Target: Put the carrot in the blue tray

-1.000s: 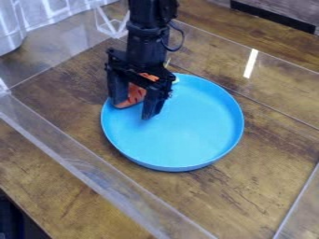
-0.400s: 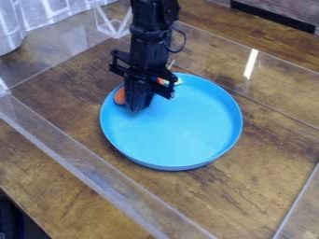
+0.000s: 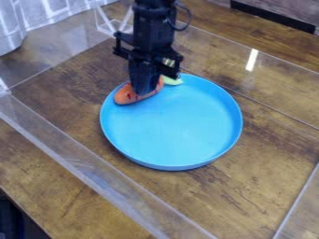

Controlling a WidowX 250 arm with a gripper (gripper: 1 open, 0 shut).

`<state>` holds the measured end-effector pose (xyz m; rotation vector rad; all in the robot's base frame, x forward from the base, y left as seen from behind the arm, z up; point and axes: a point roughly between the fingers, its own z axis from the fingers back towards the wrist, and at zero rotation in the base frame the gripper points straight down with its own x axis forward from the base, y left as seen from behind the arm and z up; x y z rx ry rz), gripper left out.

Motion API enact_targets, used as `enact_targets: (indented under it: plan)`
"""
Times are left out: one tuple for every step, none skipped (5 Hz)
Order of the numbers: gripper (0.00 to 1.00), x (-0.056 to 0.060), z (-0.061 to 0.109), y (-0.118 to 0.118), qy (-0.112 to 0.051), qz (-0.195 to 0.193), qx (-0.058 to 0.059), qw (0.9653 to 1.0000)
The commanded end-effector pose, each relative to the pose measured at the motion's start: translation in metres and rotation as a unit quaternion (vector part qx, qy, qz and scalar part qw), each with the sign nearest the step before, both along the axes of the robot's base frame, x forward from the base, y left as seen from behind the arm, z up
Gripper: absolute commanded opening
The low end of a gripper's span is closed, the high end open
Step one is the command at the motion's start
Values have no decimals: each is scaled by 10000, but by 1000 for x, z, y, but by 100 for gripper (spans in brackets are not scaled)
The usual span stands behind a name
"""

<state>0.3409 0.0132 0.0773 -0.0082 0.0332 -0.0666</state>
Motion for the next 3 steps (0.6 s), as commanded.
enact_targets:
  plan:
    - [0,12,47,-5,-628,-85,-6,9980]
    - [100,16,47,-7,-678,-171,-36,9975]
    - [100,20,36,1,-634,-145,-46,9979]
